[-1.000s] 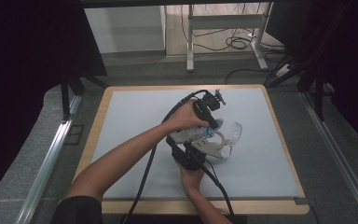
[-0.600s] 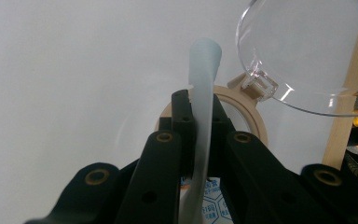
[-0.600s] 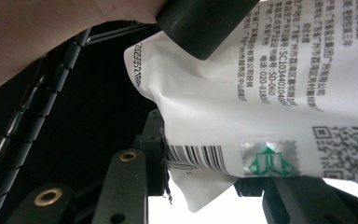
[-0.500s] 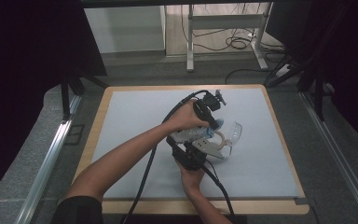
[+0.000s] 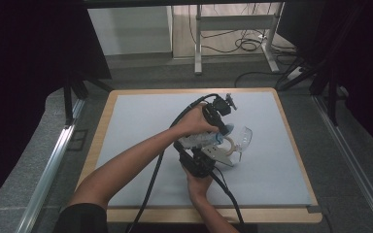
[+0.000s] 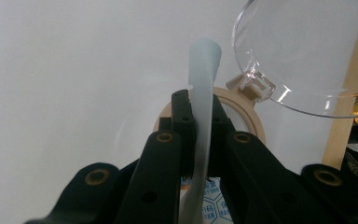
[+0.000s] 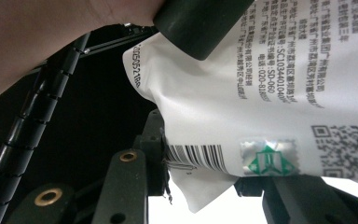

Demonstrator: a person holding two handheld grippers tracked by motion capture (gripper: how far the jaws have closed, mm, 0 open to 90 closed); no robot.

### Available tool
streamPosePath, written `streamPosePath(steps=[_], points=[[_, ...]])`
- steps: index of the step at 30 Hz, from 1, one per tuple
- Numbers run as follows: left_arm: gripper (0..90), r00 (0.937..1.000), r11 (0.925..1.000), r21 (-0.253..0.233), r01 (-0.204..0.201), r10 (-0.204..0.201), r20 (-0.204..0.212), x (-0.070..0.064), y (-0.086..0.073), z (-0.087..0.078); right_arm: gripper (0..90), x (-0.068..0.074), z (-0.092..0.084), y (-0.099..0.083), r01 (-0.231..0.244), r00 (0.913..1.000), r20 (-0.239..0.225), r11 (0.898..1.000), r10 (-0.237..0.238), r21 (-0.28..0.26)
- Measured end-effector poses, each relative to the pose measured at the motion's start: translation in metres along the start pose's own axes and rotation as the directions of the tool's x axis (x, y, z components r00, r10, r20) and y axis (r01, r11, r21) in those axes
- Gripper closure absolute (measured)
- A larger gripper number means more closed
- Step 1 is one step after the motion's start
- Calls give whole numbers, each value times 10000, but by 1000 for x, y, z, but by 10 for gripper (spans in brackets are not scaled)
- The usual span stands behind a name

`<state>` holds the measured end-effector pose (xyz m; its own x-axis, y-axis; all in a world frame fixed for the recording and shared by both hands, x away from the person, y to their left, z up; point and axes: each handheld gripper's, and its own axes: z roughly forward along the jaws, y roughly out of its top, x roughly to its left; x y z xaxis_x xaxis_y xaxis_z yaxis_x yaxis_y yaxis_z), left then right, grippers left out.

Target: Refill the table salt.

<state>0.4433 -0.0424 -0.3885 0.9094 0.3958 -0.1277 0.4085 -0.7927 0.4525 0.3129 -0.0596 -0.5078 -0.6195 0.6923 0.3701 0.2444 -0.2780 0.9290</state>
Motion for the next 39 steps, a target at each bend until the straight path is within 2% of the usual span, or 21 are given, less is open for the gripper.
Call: streamPosePath(steps=[14,18,19,21,22,39], points=[[870,10000,9999,73,-73,73,-58,-3,3,1,632,0,1,4,22,10000,74,9999,-21,-106],[870,10000,10000,53,-62,62,-65,-2,3,1,633,1,1,4,-129,9999,48,9999,129,-103],[870,10000,10000,40,-49,50,-47,-2,3,1,632,0,1,4,-17,10000,59,9999,17,-114],[870,10000,10000,59,-54,55,-42,-1,3,1,633,0,1,4,-115,9999,46,9999,115,-77],[870,10000,10000,53,-53,53,-33,-1,3,1,633,0,1,4,1,10000,62,10000,0,-91],[871,10000,10000,-5,-34,34,2,1,1,2,633,0,2,3,36,9999,140,10000,-35,-61]])
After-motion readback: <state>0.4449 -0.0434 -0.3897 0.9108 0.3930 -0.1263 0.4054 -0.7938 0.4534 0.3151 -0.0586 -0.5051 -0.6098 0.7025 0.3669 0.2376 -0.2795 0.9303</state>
